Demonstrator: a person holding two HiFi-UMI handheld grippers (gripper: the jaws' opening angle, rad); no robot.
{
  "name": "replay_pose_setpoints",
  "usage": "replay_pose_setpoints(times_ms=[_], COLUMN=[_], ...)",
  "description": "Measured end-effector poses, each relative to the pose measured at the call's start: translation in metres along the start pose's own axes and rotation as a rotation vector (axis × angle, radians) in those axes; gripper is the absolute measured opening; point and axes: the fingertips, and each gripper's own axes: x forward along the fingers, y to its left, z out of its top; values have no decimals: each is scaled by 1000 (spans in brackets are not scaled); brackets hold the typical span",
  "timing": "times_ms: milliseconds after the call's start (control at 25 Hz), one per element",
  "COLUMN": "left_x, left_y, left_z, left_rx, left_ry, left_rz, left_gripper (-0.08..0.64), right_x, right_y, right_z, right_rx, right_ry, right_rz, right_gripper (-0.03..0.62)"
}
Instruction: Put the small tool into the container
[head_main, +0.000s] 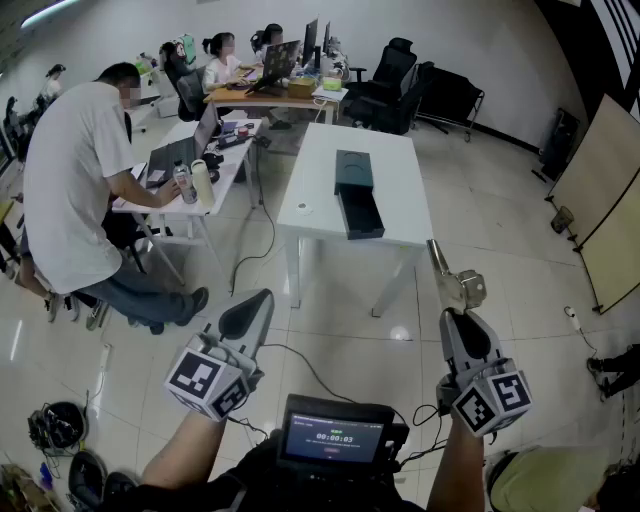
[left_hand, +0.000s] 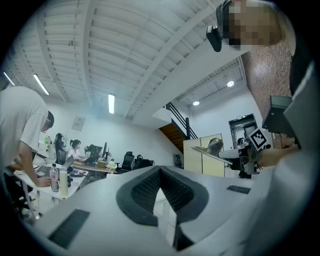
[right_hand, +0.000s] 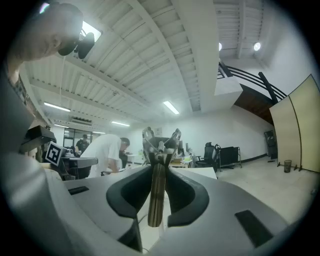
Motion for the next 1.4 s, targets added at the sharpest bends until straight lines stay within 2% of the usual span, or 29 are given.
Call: replay_pose_setpoints(times_ms=[400,600,720,920,1040,1240,1400], left_x=[-28,-34,-23,17,57,148,235], left_y=[42,77,92,108,126,147,142], left_z=[7,-8,-17,-21,-21,-19,-2], left_rx=[-8,-32,-51,-51,-22,15,45], left_ry=[2,8,18,42,44,59,50], left_rz=[-10,-26,-26,0,39,89,121], left_gripper=[23,23,23,23,23,23,23], right_x=[22,52,73,118,160,236,285], right_y=[48,75,73,37,4,-76,-155], right_z=[-3,-18,-26,-28,-32,-39,-33], right_rx=[4,15,17,38,39,58,55], right_ry=[10,28,54,59,61,79,102], right_rz=[-11,-18,-14,0,32,73,108], right_gripper=[94,94,94,94,94,94,92])
